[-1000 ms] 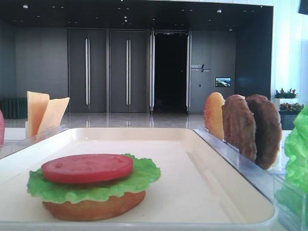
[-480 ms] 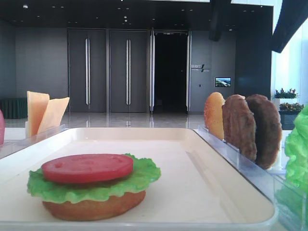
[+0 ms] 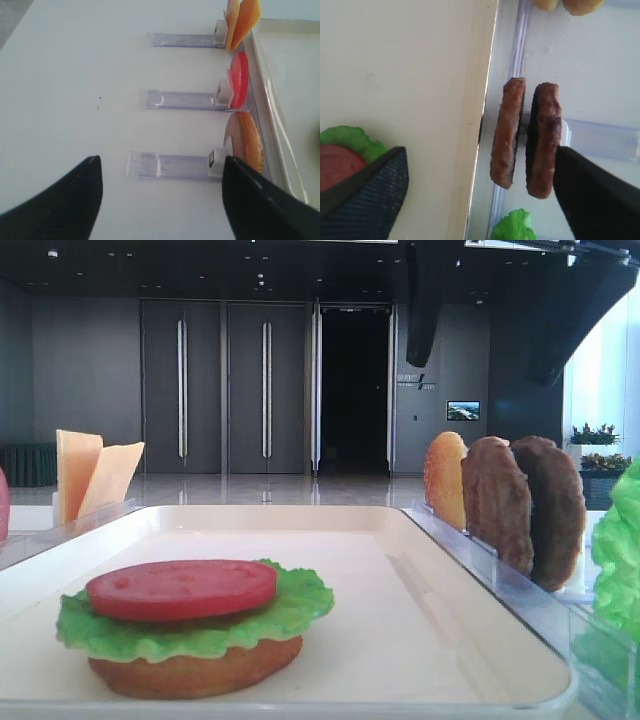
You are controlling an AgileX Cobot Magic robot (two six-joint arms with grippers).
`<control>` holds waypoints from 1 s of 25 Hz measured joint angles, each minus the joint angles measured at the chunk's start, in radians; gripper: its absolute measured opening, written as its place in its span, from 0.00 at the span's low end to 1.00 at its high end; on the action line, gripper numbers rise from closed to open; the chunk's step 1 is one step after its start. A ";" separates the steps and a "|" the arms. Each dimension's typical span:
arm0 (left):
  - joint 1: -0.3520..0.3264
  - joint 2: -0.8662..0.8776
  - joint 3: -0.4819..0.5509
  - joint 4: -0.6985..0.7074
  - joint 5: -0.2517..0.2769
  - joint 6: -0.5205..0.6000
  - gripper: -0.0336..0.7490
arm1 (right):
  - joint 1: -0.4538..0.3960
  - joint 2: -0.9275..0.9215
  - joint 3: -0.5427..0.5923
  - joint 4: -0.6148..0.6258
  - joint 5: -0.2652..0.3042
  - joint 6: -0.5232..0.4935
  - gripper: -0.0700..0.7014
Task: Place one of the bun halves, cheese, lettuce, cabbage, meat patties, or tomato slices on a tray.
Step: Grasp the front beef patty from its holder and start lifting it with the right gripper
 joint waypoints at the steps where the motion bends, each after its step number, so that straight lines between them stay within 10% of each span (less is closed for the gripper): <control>1: 0.000 0.000 0.000 0.000 0.000 0.000 0.78 | 0.000 0.010 -0.010 0.000 0.006 -0.004 0.85; 25: 0.000 0.000 0.000 0.000 0.000 0.000 0.78 | 0.027 0.084 -0.082 0.023 0.111 -0.011 0.85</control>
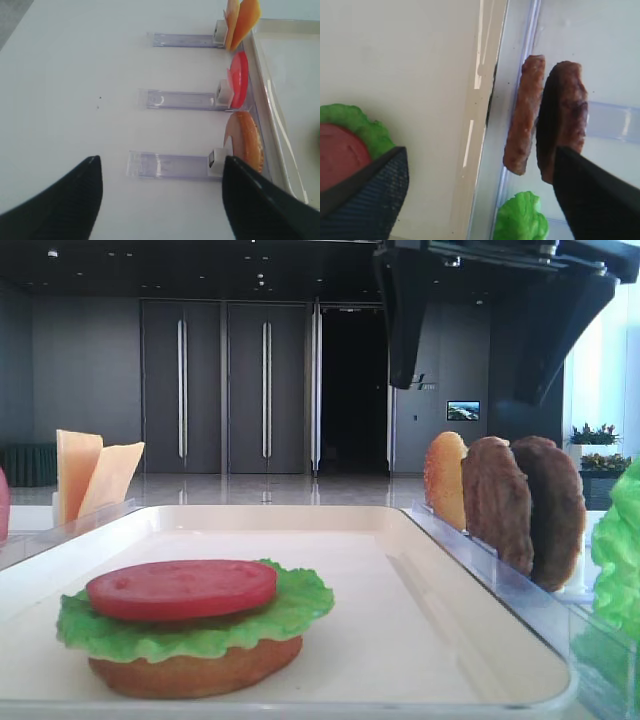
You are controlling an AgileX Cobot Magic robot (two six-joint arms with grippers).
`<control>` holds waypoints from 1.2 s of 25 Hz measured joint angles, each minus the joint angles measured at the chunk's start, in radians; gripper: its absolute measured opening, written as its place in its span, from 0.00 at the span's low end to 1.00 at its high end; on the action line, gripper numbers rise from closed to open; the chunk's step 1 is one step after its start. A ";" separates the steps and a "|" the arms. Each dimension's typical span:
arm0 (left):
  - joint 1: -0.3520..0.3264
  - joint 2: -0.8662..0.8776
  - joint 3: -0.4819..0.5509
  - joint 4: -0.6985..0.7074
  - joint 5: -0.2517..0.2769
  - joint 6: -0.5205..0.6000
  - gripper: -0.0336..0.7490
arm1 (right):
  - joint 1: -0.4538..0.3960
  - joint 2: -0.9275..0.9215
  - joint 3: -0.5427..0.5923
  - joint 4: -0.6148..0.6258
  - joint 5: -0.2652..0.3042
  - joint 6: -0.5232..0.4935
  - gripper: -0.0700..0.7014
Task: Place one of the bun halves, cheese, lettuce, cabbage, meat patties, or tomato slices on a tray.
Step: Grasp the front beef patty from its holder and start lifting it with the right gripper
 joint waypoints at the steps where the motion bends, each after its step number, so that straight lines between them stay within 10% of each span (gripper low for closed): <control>1: 0.000 0.000 0.000 0.000 0.000 0.000 0.78 | 0.000 0.006 0.000 0.000 0.001 -0.001 0.85; 30: 0.000 0.000 0.000 0.000 0.000 0.000 0.78 | 0.000 0.095 -0.002 -0.007 -0.050 -0.023 0.85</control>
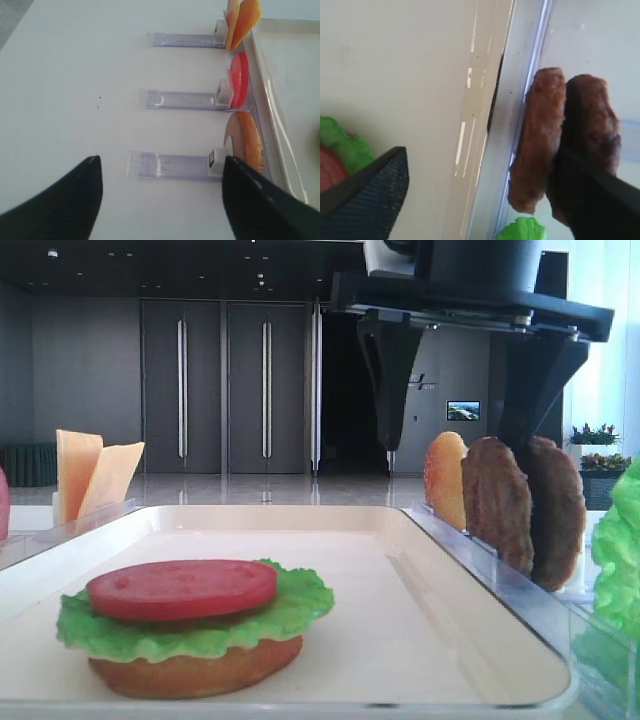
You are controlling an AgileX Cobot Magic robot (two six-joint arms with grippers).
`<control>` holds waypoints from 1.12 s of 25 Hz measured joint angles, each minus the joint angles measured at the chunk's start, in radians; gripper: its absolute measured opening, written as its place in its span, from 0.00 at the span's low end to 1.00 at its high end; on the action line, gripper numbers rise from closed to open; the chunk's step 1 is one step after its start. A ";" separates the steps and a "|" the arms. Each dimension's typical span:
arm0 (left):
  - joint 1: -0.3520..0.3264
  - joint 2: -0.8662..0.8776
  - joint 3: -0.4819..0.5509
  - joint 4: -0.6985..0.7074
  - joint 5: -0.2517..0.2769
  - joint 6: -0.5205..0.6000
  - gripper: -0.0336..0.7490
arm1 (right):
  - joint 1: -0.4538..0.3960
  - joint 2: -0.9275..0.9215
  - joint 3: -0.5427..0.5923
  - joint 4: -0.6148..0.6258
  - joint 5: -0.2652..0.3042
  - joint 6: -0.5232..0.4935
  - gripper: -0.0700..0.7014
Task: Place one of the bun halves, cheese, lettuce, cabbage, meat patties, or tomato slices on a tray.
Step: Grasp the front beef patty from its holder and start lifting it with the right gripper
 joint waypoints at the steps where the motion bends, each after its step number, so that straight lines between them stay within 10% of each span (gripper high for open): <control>1: 0.000 0.000 0.000 0.000 0.000 0.000 0.78 | 0.000 0.008 0.000 0.000 0.000 0.000 0.85; 19: 0.000 0.000 0.000 0.000 0.000 0.000 0.78 | 0.000 0.049 -0.003 -0.022 -0.003 -0.001 0.79; 28: 0.000 0.000 0.000 0.000 0.000 0.000 0.78 | 0.000 0.050 -0.004 -0.051 -0.010 -0.001 0.47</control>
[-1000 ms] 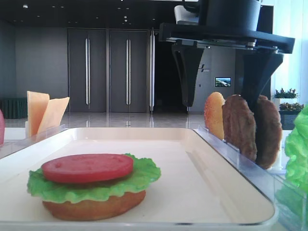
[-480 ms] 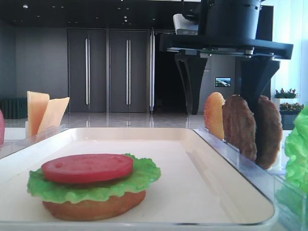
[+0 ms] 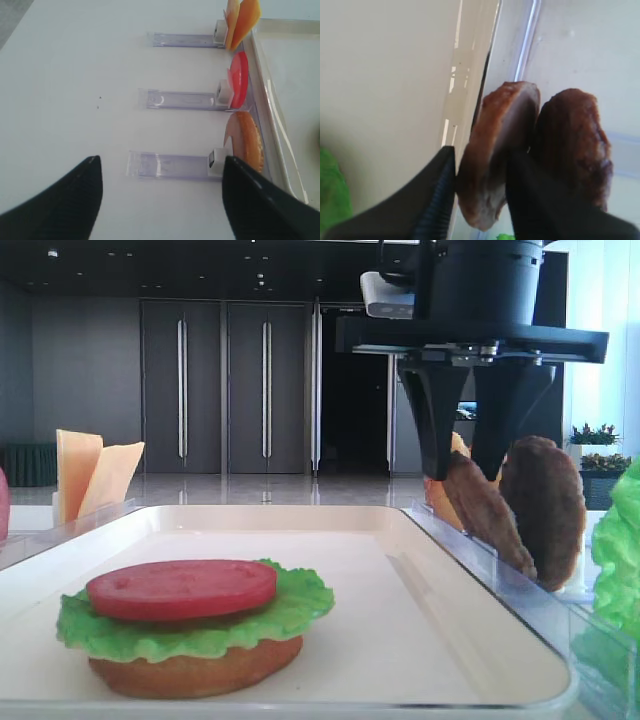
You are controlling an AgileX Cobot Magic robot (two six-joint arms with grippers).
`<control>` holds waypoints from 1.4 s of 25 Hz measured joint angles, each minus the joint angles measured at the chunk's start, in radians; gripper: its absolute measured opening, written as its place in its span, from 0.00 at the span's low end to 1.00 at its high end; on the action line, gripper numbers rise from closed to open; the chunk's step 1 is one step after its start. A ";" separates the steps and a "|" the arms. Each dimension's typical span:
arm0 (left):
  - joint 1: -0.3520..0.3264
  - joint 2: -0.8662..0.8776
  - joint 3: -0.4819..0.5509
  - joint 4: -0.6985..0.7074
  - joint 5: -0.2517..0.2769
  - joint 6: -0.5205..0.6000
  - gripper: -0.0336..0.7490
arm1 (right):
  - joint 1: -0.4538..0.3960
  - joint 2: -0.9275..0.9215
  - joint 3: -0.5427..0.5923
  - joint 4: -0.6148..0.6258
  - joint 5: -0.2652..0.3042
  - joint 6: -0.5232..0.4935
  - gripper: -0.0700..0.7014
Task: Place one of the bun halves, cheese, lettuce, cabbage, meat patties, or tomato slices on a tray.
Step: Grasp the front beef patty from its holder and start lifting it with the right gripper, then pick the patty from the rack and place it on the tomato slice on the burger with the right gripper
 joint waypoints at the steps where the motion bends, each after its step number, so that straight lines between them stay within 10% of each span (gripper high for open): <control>1: 0.000 0.000 0.000 0.000 0.000 0.000 0.78 | 0.000 0.000 0.000 -0.010 -0.003 0.000 0.42; 25: 0.000 0.000 0.000 0.000 0.000 0.000 0.78 | 0.002 -0.004 -0.002 -0.031 0.011 0.000 0.31; 35: 0.000 0.000 0.000 0.000 0.000 0.000 0.78 | 0.010 -0.114 -0.076 -0.016 0.113 0.000 0.30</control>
